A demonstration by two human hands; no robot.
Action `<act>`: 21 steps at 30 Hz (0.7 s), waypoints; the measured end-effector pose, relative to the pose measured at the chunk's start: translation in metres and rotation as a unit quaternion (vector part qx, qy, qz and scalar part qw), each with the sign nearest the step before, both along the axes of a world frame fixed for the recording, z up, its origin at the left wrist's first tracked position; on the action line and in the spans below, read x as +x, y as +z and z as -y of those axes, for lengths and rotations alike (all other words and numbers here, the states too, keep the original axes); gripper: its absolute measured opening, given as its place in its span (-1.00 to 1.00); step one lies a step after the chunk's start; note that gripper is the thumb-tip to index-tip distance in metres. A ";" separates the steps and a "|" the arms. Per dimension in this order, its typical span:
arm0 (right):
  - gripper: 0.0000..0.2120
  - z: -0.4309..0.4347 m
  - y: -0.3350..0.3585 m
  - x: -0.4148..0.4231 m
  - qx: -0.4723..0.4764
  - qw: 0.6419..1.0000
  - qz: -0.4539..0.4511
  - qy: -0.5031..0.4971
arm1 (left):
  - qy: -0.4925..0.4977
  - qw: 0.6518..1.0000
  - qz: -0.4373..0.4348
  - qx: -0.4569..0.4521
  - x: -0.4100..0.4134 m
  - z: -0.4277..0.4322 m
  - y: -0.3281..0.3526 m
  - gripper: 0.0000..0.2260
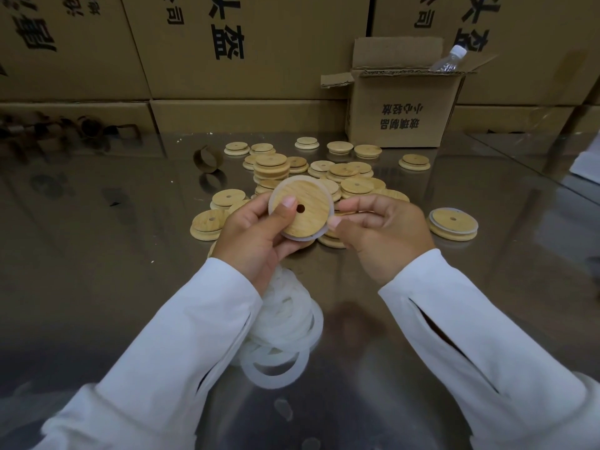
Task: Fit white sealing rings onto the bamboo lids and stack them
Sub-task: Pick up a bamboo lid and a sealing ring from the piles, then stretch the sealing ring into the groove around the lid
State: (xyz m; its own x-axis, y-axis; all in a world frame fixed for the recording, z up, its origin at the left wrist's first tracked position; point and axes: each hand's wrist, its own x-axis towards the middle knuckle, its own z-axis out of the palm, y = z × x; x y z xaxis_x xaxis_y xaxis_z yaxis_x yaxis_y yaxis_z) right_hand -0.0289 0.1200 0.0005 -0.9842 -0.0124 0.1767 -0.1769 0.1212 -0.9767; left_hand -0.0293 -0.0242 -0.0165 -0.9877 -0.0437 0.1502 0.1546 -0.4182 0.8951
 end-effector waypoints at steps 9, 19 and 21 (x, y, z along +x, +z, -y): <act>-0.82 -0.001 0.001 -0.007 -0.021 0.999 0.009 -0.041 | -0.002 1.000 0.020 -0.001 -0.001 0.001 0.001 -0.81; -0.91 -0.039 0.000 -0.034 -0.030 0.994 0.009 -0.101 | -0.012 0.999 0.033 -0.039 0.001 0.000 -0.001 -0.64; -0.92 -0.059 -0.002 -0.046 -0.088 0.976 0.024 -0.200 | -0.001 0.999 0.032 -0.025 0.000 0.000 -0.001 -0.65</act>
